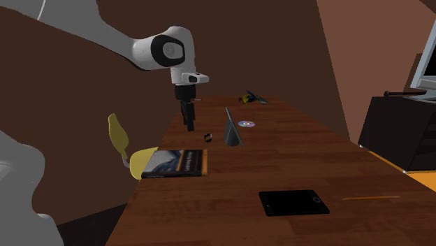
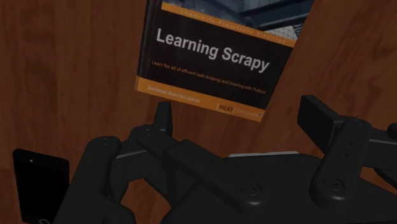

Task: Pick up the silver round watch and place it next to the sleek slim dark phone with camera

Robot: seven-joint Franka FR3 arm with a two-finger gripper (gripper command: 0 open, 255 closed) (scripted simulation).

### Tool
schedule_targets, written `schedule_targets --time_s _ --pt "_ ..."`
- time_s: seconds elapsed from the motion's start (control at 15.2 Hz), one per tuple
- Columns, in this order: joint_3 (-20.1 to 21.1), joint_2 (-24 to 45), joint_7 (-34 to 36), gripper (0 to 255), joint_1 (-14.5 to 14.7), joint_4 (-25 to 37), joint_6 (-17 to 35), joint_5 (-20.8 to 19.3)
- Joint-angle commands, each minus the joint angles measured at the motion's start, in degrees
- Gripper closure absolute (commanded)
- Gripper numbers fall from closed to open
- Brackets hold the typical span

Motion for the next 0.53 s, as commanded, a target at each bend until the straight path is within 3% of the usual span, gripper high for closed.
schedule_targets --time_s 0.0,0.46 --pt "2.06 4.72 3.96 0 0.1 3.27 1.02 -2.99" --pt "5.66 22.56 17.41 0 3.54 17.38 0.45 -16.28"
